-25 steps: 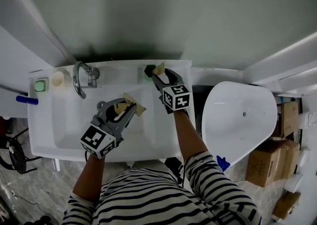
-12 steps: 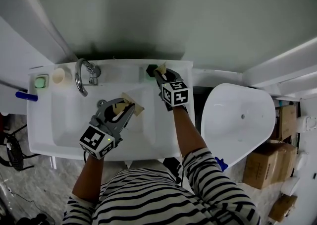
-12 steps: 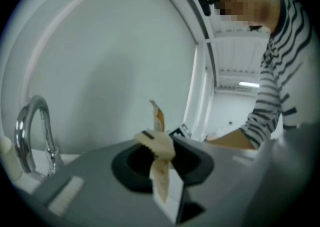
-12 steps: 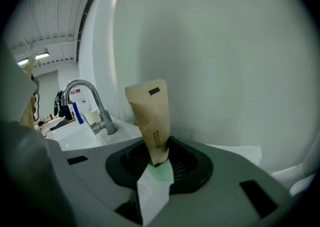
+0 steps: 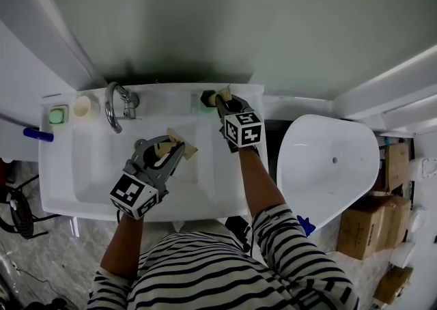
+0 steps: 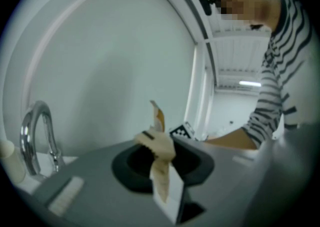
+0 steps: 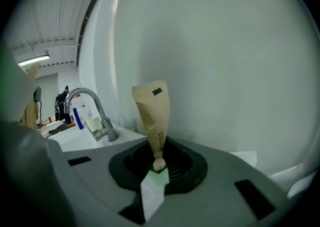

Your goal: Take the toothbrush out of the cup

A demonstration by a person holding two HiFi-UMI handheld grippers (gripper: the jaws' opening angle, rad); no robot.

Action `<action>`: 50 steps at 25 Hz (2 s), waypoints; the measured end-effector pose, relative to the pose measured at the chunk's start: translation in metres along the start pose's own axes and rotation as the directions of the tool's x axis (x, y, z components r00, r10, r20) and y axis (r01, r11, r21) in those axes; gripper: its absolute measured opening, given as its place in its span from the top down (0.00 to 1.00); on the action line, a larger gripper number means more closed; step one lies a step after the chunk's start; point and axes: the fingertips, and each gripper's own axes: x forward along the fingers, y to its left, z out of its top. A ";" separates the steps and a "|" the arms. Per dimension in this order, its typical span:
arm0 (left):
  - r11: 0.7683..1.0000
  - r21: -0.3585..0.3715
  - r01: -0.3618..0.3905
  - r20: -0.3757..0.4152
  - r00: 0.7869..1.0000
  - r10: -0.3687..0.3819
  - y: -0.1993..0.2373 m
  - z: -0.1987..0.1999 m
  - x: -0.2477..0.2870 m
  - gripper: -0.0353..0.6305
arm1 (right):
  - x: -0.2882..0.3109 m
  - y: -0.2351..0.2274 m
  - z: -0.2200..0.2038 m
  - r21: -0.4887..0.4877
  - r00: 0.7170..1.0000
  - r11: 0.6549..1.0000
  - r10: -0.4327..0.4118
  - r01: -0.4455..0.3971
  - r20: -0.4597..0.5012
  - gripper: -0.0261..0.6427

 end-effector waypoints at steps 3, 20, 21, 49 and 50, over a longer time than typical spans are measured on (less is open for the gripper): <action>1.000 0.004 0.001 0.011 1.000 -0.001 -0.001 0.003 -0.001 0.82 | -0.008 0.001 0.009 -0.009 1.000 1.000 -0.003 0.003 0.022 0.90; 0.999 0.040 0.002 0.075 0.997 -0.005 -0.006 0.028 -0.018 0.82 | -0.102 0.034 0.080 -0.061 0.976 0.998 -0.010 0.024 0.219 0.90; 0.999 0.042 0.000 0.082 0.997 -0.003 -0.005 0.030 -0.021 0.82 | -0.109 0.039 0.084 -0.064 0.972 0.998 -0.004 0.020 0.233 0.90; 0.998 0.063 0.014 0.176 0.984 -0.025 0.024 0.070 -0.130 0.82 | -0.189 0.206 0.112 -0.071 0.924 0.989 0.146 -0.129 0.354 0.90; 0.998 0.059 0.024 0.180 0.983 -0.034 0.027 0.073 -0.135 0.82 | -0.188 0.212 0.115 -0.071 0.923 0.989 0.144 -0.127 0.356 0.90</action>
